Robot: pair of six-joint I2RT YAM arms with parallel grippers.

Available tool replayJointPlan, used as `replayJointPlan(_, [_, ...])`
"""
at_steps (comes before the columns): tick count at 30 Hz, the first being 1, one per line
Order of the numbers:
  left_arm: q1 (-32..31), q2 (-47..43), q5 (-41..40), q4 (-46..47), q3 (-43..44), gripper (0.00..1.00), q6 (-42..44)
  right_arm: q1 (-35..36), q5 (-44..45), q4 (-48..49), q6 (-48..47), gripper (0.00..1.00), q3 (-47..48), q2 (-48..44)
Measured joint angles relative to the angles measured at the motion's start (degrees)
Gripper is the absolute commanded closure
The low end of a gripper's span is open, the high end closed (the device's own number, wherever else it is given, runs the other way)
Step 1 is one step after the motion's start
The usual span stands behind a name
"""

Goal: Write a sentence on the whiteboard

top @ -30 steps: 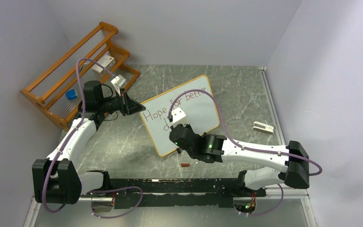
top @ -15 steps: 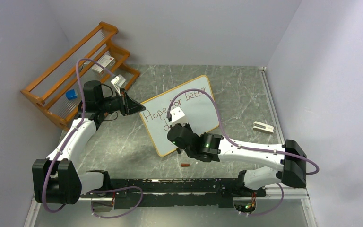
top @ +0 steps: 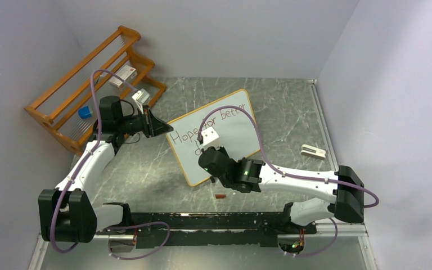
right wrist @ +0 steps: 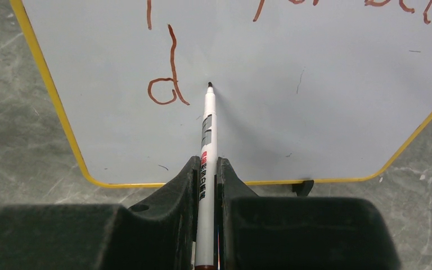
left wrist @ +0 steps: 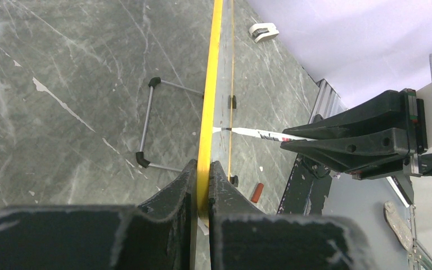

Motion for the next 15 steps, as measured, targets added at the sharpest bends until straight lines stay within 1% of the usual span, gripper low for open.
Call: replayJointPlan(15, [0.0, 0.0, 0.0, 0.0, 0.0, 0.95, 0.0, 0.0, -0.5, 1.7, -1.1, 1.00, 0.3, 0.1])
